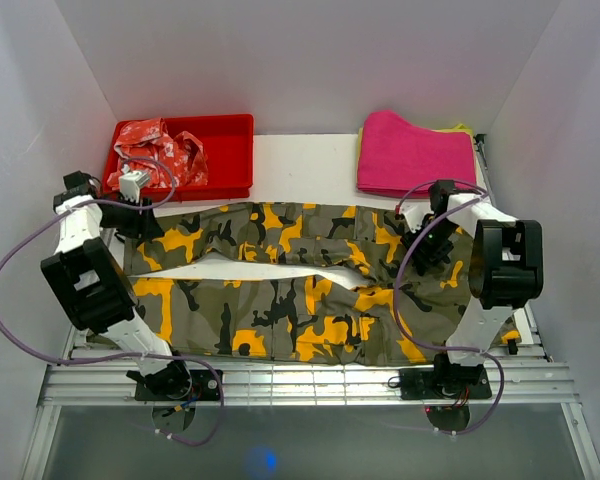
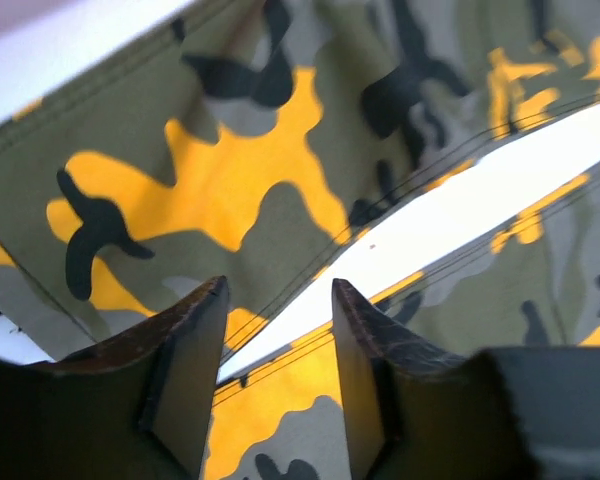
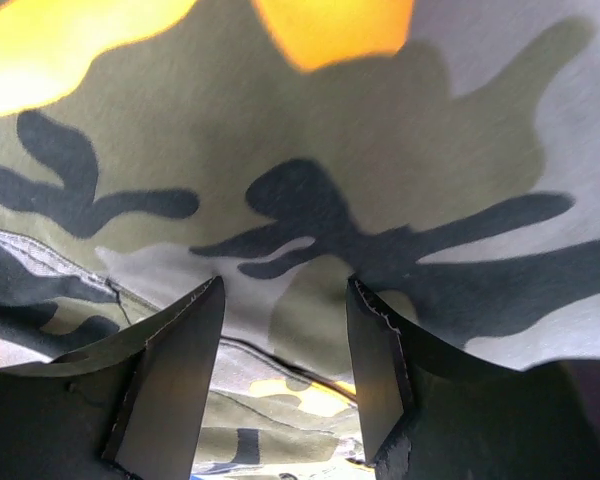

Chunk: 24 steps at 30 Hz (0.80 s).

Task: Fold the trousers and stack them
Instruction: Flatten the trousers out

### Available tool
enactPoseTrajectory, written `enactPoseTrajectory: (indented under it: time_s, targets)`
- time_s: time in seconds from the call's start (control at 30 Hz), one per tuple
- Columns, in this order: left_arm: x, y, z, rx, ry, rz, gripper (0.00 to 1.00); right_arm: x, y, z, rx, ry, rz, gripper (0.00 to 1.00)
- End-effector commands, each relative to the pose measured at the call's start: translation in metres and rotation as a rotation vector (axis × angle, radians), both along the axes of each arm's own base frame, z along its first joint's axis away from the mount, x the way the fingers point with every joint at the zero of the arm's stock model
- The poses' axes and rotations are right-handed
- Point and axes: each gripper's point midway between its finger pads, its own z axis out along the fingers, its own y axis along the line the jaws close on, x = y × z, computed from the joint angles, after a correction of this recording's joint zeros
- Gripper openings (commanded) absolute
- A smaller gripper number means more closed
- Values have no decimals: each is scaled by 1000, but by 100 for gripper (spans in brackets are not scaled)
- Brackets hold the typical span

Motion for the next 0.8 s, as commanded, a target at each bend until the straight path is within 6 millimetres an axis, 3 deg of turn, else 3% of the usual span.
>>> enactPoseTrajectory:
  time_s: [0.0,0.07,0.1,0.17,0.2,0.23,0.27,0.3,0.37,0.43,0.5,0.6,0.7,0.77]
  targets:
    - [1,-54,69,-126,-194,-113,58,-6,0,0,2,-18,8,57]
    - [-9,-91,83,-212,-201,-154,61,-1,6,17,33,-57,-10,57]
    - [-10,-125,103,-209,-275,-232,62,10,8,31,45,-97,-16,58]
    - [-27,-171,102,-304,-206,-210,63,12,15,54,82,-124,-37,59]
    - [-27,-213,114,-320,-279,-304,64,14,17,62,94,-138,-39,59]
    - [-40,-240,125,-354,-295,-343,64,16,20,74,110,-164,-39,59]
    - [-64,-280,115,-432,-193,-374,64,9,25,79,138,-143,-38,59]
    - [-63,-298,120,-453,-230,-398,62,8,28,83,153,-141,-35,59]
    - [-88,-332,106,-541,-99,-452,61,-4,39,91,220,-104,-29,59]
    - [-93,-344,97,-567,-55,-478,60,-5,51,100,270,-99,-14,59]
    - [-104,-355,74,-577,40,-519,57,-9,81,109,364,-82,25,57]
    - [-116,-368,60,-549,29,-605,52,-12,111,108,410,-58,54,51]
    - [-128,-387,38,-500,60,-654,47,-16,146,88,402,-11,124,42]
    - [-129,-393,32,-496,71,-662,45,-15,151,66,370,21,127,34]
